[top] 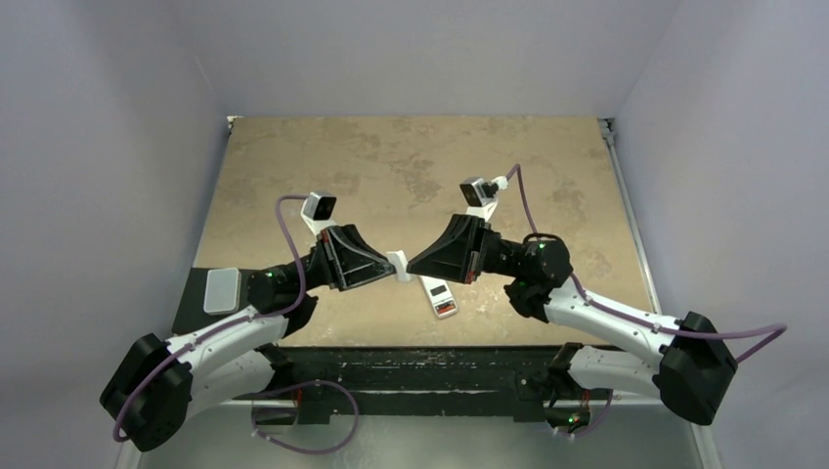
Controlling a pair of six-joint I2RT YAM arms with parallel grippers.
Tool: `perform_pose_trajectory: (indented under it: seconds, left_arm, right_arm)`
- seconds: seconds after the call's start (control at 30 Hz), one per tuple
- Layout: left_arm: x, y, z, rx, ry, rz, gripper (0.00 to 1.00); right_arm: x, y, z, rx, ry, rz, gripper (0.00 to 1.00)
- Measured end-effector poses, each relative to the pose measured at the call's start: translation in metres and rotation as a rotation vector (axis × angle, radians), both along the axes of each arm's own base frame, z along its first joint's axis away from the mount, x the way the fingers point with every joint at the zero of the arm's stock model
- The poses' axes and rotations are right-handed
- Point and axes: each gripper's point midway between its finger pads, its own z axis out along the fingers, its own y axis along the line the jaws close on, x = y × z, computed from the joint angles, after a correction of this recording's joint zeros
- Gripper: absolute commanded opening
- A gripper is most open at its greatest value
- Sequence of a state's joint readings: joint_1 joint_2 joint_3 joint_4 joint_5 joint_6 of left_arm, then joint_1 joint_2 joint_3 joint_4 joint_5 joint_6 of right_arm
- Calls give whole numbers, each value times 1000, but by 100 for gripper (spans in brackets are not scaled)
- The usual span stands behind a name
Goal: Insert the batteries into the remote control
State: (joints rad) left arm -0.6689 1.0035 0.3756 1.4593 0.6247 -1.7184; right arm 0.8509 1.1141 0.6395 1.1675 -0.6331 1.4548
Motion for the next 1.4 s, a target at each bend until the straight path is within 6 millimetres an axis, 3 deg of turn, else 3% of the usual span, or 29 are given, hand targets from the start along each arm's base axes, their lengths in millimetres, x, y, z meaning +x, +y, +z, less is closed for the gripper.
perform_pose_trajectory:
  seconds: [0.13,0.23,0.43,0.67,0.97,1.13,1.4]
  left_arm:
    - [0,0,0,-1,0,1,0]
    - [-2,2,4,-13,-11,2,0]
    - [-4,4,8,-24,-24,2,0]
    - [-8,7,12,-35,-41,3,0]
    - [-16,11,14,-18,-84,28,0]
    - [-7,-2,-7,100,-40,26,0]
    - [7,-23,-37,333,-11,38,0]
  right_arm:
    - [2,0,1,2,7,-10,12]
    - [2,0,1,0,9,-13,18]
    - [2,0,-6,-43,17,-30,45]
    - [4,-5,-18,-174,-30,-129,53]
    - [13,-27,7,-342,-220,-350,60]
    - [22,-37,-12,-510,-321,-424,57]
    - [31,-51,-58,-723,-488,-458,65]
